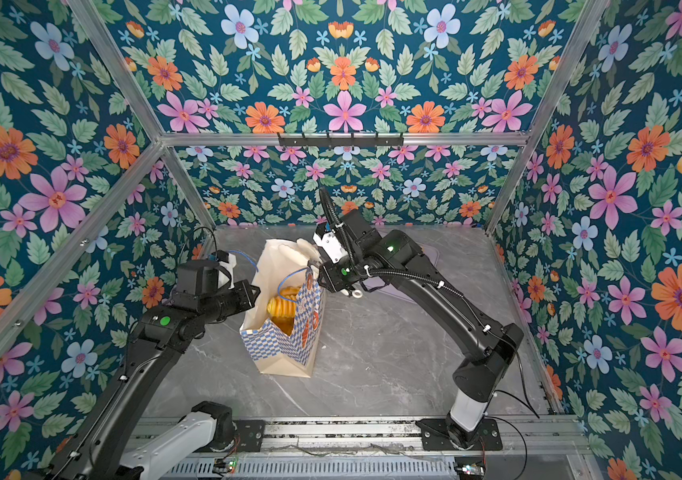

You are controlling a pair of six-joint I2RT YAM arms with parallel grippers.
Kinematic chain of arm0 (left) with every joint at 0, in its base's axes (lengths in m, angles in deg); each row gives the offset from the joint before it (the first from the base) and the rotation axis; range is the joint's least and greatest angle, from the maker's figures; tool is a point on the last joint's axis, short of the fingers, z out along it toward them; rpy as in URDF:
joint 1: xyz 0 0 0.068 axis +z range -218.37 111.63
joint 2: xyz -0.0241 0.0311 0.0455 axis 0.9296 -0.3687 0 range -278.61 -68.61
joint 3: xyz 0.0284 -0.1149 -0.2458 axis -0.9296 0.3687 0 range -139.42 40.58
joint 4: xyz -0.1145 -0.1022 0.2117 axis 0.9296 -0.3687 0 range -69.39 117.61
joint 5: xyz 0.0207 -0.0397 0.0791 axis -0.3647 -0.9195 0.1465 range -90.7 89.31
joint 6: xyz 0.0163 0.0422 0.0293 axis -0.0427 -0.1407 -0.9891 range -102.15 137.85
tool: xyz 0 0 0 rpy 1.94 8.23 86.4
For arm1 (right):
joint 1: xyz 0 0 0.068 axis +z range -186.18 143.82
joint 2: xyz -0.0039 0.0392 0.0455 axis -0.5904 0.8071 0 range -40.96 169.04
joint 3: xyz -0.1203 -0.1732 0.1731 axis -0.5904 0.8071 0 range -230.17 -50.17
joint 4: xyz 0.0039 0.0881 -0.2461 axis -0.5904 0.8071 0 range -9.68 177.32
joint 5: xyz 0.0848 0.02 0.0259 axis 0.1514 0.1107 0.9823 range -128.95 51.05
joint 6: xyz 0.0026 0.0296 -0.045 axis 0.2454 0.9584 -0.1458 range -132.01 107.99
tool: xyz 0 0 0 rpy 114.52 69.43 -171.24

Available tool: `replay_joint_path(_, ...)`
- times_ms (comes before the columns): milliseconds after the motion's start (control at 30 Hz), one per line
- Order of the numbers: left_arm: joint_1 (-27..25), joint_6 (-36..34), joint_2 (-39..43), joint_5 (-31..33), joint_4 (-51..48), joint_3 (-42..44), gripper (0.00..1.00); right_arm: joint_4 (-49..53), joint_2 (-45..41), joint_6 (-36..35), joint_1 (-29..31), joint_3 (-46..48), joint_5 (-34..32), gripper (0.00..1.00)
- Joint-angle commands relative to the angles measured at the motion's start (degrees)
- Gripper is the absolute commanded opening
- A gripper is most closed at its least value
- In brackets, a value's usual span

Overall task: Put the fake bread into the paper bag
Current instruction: 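Move the tongs back over the remaining rolls on the tray, then lower the right tongs and pinch the round striped yellow bun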

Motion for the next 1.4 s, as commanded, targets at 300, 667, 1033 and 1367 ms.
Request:
replay_joint_path(300,0.07,-0.38,-0.29,0.5,0.73,-0.42,0.15,-8.82,-8.19,2.5,-0.01,4.7,-8.17,0.39)
replay_joint_path(667,0.09,-0.47,-0.57,0.15,0.74,-0.86,0.15,-13.74,-14.79,6.84,-3.68,10.79,-11.24,0.39)
replay_joint_path(1033,0.07,-0.58,-1.01,-0.17,1.13,-0.98,0.15,-16.15,-19.53,13.56,-12.4,20.57,-7.31,0.38)
replay_joint_path(1367,0.03,-0.6,-0.22,0.15,1.18,-0.46,0.15,-18.96,-21.78,17.98,-19.7,29.03,-1.36,0.38)
